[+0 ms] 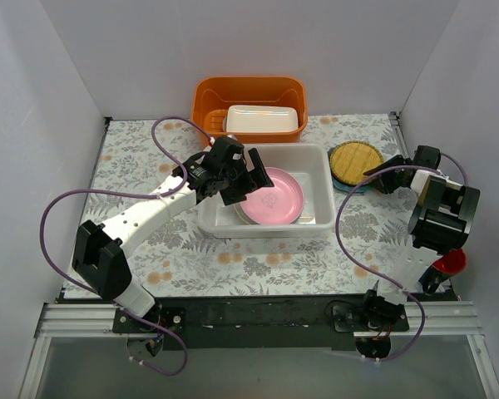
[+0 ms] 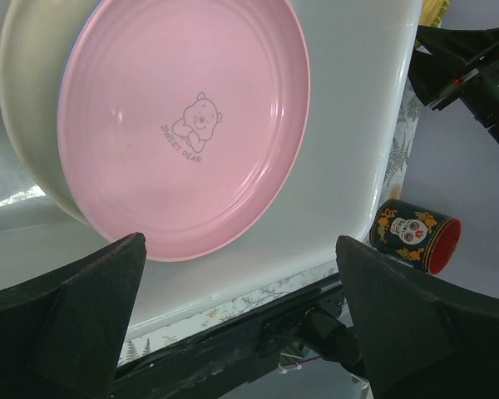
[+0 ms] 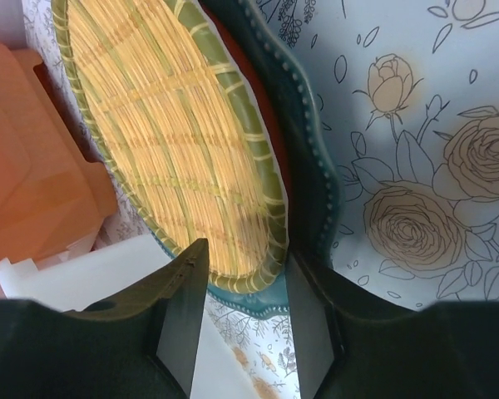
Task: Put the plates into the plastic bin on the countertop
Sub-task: Pick up the plate at the center of the board.
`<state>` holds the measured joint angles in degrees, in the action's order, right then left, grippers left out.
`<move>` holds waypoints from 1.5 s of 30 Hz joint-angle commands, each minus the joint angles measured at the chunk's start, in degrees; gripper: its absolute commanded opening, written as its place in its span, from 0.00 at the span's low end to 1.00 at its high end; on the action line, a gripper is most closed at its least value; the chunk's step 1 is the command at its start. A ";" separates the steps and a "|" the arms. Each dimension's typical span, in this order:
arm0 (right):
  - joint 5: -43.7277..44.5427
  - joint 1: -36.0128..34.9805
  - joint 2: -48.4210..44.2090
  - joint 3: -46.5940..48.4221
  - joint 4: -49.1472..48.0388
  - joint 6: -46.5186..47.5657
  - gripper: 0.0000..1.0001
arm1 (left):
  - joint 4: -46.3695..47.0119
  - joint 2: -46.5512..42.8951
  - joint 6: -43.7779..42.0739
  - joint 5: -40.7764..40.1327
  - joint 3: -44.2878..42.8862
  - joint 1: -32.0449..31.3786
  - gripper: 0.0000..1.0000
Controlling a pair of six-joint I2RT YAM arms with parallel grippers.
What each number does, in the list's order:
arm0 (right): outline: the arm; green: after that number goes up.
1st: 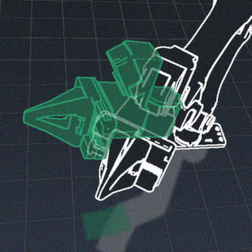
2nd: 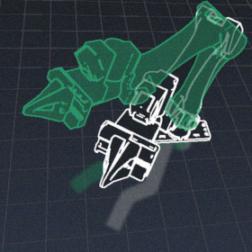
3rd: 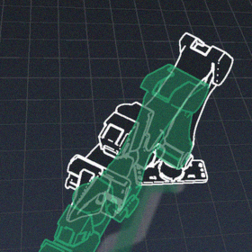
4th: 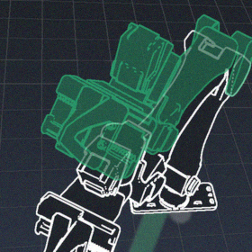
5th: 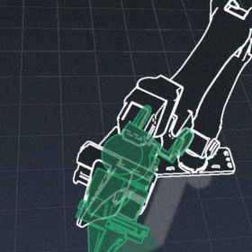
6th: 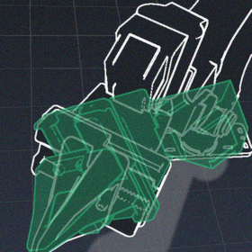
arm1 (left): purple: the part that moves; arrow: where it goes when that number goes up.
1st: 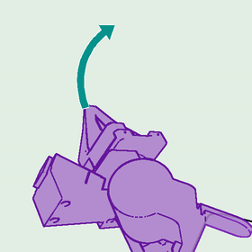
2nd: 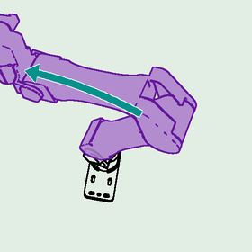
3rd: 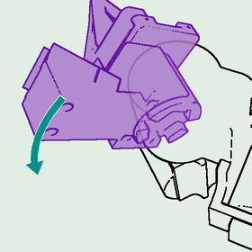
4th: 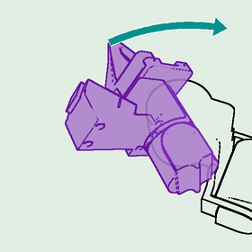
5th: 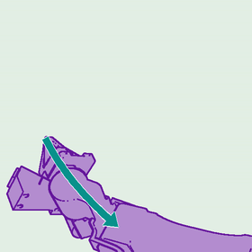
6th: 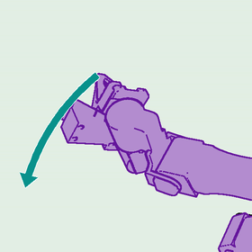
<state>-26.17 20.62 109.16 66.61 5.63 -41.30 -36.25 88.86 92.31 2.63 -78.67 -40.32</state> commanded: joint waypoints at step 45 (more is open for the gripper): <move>1.74 0.65 -16.52 -5.00 -6.16 -5.46 0.01 | 1.88 -1.50 -0.21 2.55 -0.43 -0.55 0.98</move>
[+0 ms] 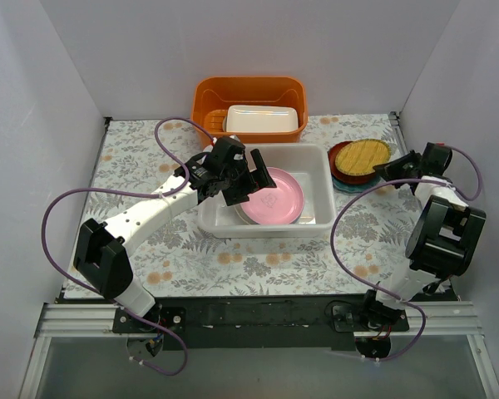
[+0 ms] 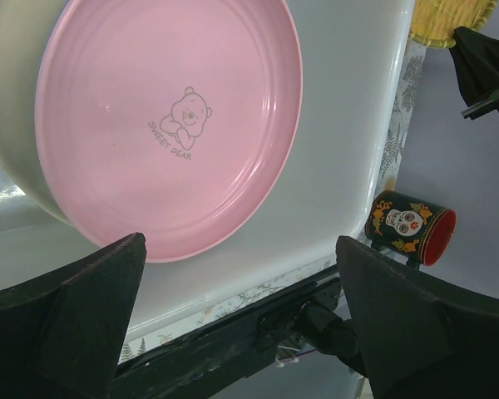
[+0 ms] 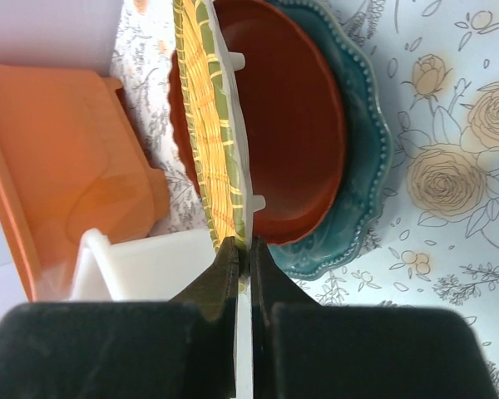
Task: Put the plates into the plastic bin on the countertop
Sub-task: Pick up the plate at the center of the board, then place the plate in the plastic bin.
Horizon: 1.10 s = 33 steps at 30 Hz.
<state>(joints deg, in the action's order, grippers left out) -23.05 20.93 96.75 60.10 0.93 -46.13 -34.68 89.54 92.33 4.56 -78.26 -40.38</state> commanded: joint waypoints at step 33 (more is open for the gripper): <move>-8.15 0.69 -18.53 7.75 5.48 -2.04 0.01 | 1.45 -6.92 1.45 0.72 2.06 -1.54 0.98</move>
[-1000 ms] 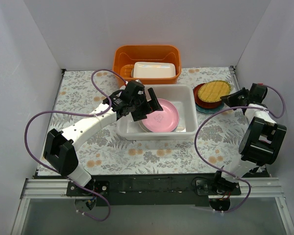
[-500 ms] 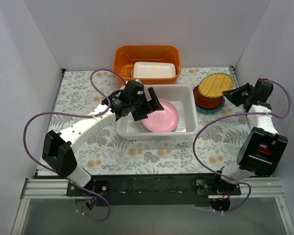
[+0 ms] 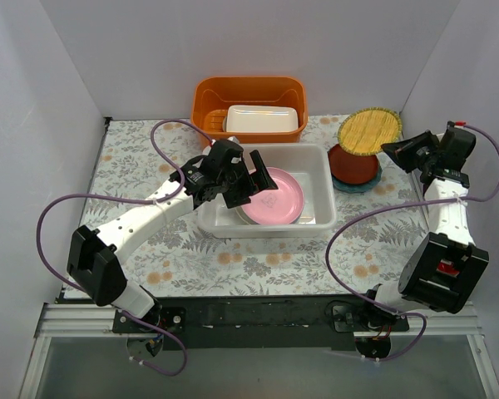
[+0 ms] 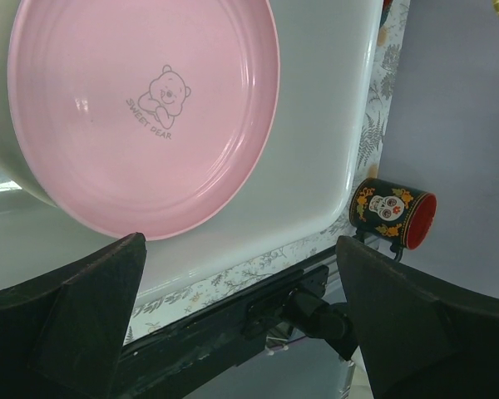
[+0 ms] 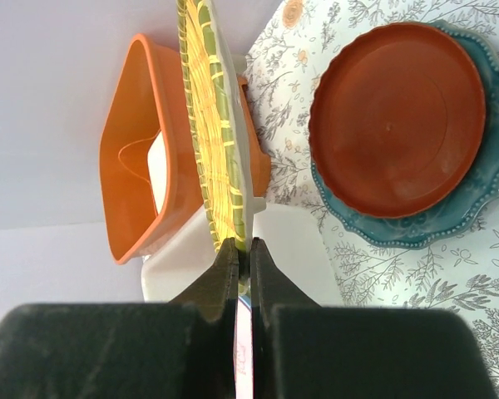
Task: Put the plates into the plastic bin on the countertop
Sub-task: Place the plate in the plastic bin.
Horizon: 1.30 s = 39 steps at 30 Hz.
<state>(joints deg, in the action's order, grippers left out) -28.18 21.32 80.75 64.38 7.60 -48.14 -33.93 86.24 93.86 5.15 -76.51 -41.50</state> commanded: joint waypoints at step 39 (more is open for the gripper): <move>-3.11 -15.25 -6.83 -0.75 5.59 7.71 0.01 | -2.63 -4.67 0.35 -4.09 -0.22 -1.31 0.98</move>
<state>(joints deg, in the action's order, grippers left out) -32.23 8.93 76.51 63.90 15.29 -41.58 -35.42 84.53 94.50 2.66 -75.35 -42.24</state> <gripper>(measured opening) 0.058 0.982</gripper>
